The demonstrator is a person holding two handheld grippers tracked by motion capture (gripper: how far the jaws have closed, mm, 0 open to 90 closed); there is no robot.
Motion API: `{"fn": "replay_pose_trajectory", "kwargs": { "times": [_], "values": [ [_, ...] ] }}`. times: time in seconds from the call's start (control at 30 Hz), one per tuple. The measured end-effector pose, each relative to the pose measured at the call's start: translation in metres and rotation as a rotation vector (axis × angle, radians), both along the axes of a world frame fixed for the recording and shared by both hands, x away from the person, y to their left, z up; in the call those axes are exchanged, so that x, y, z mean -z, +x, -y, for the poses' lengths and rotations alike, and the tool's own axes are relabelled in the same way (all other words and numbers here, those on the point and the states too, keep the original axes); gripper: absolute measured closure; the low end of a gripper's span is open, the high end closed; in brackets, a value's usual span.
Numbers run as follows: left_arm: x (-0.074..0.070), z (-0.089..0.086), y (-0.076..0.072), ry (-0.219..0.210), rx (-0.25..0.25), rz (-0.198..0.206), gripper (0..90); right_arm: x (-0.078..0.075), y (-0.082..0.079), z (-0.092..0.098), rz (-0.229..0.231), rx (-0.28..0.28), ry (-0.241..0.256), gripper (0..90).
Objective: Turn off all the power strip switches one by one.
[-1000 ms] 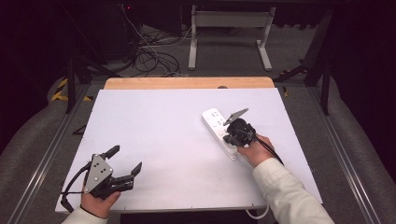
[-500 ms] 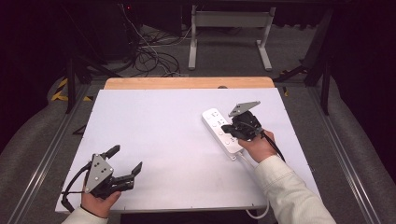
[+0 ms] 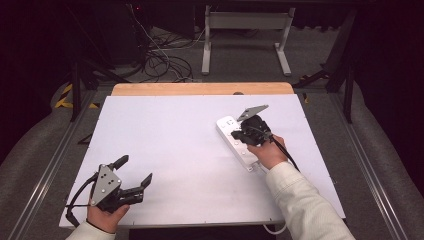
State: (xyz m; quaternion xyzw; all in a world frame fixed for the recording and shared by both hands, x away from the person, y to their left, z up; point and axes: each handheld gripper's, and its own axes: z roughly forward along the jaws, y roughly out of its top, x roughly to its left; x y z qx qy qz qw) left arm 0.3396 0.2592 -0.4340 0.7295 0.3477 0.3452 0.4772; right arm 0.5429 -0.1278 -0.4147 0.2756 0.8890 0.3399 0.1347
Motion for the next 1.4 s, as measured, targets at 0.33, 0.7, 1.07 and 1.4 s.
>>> {"fn": "replay_pose_trajectory", "kwargs": {
  "times": [0.33, 0.7, 1.07, 1.4],
  "values": [
    [0.000, 0.000, 0.000, -0.004, 0.002, -0.003, 13.3, 0.012, 0.008, 0.000, -0.019, 0.026, -0.017, 90.0],
    [0.000, 0.000, -0.001, -0.002, 0.002, -0.003, 13.3, 0.022, 0.010, 0.003, -0.044, 0.032, -0.027, 90.0],
    [0.000, 0.000, 0.000, 0.002, 0.001, 0.000, 13.3, 0.027, 0.011, 0.001, -0.059, 0.033, -0.053, 90.0],
    [0.000, 0.000, -0.001, 0.003, 0.002, -0.001, 13.2, 0.030, 0.008, -0.002, -0.049, 0.040, -0.076, 90.0]
  ]
}}
